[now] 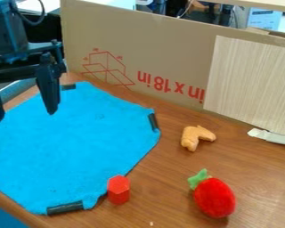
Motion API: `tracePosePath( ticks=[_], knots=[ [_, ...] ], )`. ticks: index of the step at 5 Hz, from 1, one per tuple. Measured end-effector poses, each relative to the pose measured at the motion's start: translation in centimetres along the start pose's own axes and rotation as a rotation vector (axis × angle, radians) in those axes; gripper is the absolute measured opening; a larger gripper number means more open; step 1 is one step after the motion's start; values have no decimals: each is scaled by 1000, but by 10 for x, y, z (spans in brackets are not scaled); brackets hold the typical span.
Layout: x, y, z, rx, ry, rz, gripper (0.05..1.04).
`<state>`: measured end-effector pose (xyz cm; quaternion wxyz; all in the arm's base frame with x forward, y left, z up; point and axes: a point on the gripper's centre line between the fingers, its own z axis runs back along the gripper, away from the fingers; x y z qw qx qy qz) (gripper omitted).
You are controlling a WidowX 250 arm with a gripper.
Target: Folding the cloth from bottom right to top left.
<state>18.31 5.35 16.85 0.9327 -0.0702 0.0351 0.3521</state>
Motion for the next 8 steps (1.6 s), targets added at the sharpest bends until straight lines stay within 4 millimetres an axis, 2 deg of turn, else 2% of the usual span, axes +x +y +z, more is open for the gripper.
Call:
tracePosePath(
  ticks=[1, 2, 4, 6, 7, 8],
  knots=[
    [-1, 1, -4, 5, 14, -5, 999],
    [-12, 9, -19, 9, 34, -224, 999],
    [-3, 30, -25, 8, -43, -584, 999],
    [3, 30, -51, 107, -268, -1082, 999],
    [6, 27, -64, 120, -395, -1243, 999],
    [15, 26, -82, 144, -407, -1302, 999]
  ],
)
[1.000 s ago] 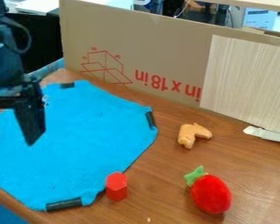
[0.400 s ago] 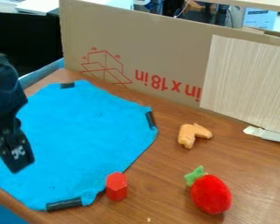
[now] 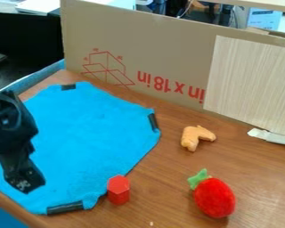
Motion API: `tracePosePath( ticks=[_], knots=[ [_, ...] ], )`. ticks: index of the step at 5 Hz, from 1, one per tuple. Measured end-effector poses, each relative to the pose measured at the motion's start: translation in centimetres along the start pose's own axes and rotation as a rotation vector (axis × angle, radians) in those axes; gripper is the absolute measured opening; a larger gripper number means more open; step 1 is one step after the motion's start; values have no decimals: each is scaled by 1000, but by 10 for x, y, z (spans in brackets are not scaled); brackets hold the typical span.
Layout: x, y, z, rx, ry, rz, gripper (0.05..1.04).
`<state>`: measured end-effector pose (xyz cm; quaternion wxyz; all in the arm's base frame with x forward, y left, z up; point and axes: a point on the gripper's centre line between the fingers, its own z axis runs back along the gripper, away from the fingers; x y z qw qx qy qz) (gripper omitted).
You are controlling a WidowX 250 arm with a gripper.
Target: Folding the cloth from bottom right to top left.
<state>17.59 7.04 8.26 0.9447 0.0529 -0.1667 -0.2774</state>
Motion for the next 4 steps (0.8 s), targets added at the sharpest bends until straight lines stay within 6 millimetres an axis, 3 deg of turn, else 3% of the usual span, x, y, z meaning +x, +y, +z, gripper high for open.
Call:
tracePosePath(
  ticks=[2, 4],
  knots=[
    [5, -8, -50, 33, 78, -66, 999],
    [1, -27, -66, 18, 99, -128, 999]
  ],
)
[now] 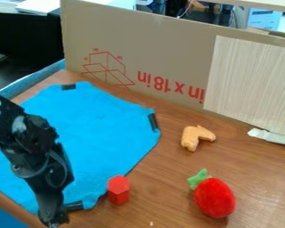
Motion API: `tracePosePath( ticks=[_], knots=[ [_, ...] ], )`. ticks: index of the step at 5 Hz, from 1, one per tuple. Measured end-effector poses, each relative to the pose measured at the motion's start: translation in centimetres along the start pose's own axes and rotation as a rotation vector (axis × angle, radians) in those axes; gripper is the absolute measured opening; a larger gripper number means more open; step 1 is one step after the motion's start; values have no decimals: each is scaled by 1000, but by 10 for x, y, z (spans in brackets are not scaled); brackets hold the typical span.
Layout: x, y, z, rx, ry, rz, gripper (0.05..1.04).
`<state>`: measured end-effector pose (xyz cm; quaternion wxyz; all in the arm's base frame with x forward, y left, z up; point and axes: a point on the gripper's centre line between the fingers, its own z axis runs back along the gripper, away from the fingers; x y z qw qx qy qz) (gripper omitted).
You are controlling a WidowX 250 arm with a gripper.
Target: Folding the cloth from bottom right to top left.
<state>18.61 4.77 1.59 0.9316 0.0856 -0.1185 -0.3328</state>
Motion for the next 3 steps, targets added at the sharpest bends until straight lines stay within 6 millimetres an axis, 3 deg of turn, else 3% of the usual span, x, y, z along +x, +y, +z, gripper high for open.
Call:
tracePosePath(
  ticks=[3],
  knots=[
    [7, 1, -18, 32, 27, -5, 999]
  ],
)
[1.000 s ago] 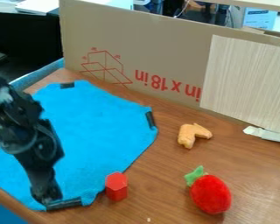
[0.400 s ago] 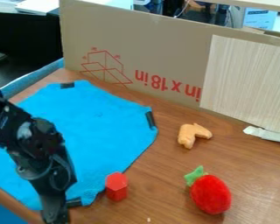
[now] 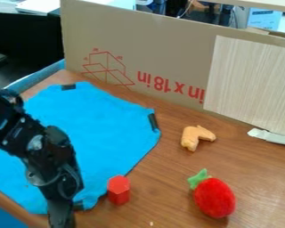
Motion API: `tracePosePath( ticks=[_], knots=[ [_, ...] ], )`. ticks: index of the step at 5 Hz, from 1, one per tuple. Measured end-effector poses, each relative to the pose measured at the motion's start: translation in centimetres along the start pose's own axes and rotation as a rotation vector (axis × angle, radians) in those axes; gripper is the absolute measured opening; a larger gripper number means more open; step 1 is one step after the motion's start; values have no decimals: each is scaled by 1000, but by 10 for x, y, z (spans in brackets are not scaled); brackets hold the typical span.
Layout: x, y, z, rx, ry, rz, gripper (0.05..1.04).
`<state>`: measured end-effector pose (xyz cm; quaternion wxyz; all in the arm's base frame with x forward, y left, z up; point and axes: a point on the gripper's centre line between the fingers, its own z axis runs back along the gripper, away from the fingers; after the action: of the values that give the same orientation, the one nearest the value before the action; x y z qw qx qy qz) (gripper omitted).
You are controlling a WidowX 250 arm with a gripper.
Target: Folding the cloth from bottom right to top left.
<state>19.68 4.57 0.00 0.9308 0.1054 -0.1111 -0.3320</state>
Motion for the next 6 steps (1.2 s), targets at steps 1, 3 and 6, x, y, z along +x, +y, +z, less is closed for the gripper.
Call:
tracePosePath(
  ticks=[1, 3, 6],
  knots=[
    [5, 5, -4, -7, -2, 18, 945],
    [1, 7, -8, -28, 3, 82, 390],
    [-14, -8, 15, -116, -8, 68, 54]
  ],
)
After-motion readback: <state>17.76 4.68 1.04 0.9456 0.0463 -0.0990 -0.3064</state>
